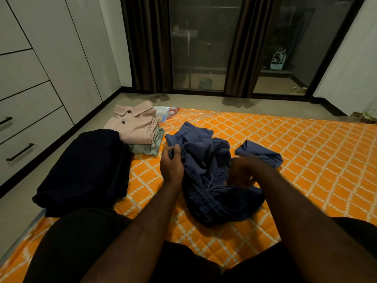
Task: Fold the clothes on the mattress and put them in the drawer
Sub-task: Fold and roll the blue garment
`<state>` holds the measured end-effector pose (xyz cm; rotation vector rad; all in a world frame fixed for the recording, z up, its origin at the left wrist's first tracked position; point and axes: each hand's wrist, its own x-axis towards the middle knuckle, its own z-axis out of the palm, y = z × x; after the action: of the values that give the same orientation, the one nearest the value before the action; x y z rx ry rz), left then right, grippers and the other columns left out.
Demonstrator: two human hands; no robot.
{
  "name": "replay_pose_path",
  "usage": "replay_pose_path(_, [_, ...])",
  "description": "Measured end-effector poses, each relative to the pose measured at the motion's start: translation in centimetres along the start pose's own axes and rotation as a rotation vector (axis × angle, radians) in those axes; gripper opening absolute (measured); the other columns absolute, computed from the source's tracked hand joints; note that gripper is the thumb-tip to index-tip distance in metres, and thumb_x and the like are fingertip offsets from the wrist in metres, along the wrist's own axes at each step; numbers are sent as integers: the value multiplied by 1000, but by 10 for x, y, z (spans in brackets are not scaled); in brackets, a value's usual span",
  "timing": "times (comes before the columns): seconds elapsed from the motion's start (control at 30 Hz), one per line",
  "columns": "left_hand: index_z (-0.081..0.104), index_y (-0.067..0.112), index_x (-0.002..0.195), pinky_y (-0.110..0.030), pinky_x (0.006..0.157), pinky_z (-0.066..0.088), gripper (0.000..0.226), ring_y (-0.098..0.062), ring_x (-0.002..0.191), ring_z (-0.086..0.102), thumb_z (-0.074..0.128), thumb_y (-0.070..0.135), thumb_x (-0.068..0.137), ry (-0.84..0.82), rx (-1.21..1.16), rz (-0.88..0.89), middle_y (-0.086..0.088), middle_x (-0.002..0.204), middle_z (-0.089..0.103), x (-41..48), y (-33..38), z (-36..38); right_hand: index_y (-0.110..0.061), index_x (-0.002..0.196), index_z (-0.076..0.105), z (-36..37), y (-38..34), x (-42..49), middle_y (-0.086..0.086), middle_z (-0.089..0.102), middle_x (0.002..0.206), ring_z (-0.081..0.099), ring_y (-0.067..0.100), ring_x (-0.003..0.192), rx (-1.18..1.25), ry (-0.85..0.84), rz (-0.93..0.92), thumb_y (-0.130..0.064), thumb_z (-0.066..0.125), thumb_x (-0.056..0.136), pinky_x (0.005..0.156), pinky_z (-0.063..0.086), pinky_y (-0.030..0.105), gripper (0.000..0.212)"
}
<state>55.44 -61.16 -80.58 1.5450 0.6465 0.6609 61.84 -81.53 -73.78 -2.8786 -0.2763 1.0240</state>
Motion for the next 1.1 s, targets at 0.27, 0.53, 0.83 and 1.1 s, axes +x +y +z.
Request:
replay_pose_path(0.27, [59, 19, 114, -32, 74, 43, 23, -18, 87, 57, 54, 39, 103, 29, 56, 106, 3, 99, 59, 0, -2, -2, -13, 150, 49, 15, -1, -8, 6, 46, 155, 48, 33, 137, -282, -175, 161, -45, 81, 83, 107, 44, 41, 81])
replay_pose_path(0.53, [56, 19, 121, -33, 77, 44, 27, -27, 102, 60, 48, 38, 104, 156, -30, 24, -9, 117, 64, 12, -5, -6, -2, 155, 34, 17, 11, -5, 7, 52, 139, 55, 28, 121, -53, -273, 331, -31, 68, 98, 106, 41, 31, 72])
replay_pose_path(0.83, [56, 17, 113, -30, 71, 40, 22, -19, 86, 57, 48, 37, 105, 116, -60, -20, -3, 104, 64, 4, 0, -6, -16, 98, 56, -7, 0, -20, 17, 52, 73, 49, 26, 53, 947, 236, -188, 3, 65, 91, 47, 39, 30, 22])
replay_pose_path(1.1, [58, 24, 110, -49, 85, 53, 17, -26, 97, 65, 55, 39, 102, -144, -147, 106, -4, 104, 65, -5, 6, -1, -28, 126, 66, 11, -52, -27, 14, 66, 123, 65, 33, 108, 558, 647, -497, -3, 67, 95, 85, 58, 40, 39])
